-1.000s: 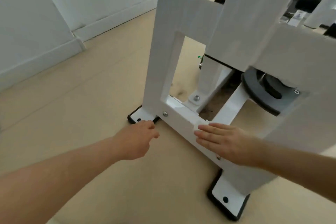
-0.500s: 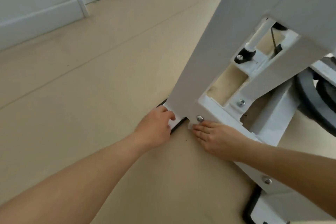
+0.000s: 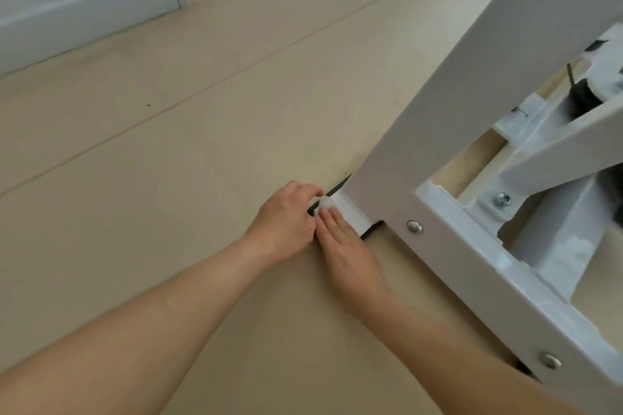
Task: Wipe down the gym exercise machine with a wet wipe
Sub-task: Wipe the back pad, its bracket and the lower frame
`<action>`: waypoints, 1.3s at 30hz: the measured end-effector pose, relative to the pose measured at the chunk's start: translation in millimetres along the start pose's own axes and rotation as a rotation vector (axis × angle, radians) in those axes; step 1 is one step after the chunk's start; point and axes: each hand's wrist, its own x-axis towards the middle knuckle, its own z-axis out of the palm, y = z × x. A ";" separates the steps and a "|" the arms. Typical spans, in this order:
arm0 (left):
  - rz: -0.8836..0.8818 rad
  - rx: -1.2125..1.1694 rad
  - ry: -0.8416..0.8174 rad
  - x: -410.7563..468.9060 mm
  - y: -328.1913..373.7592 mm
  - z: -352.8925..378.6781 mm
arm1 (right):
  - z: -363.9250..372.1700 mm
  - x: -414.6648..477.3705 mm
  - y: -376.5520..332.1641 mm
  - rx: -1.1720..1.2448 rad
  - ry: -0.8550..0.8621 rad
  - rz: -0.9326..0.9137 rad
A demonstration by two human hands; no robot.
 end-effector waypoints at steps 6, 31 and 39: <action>-0.063 -0.068 0.017 -0.4 3.2 8.7 | -7.3 26.3 -2.7 0.088 0.075 0.189; -0.040 0.026 0.018 -12.9 6.1 16.3 | -26.7 32.5 24.4 -0.331 -0.040 -0.124; -0.109 0.097 -0.041 -13.7 41.7 14.0 | -100.9 11.9 71.1 -0.709 0.117 -0.425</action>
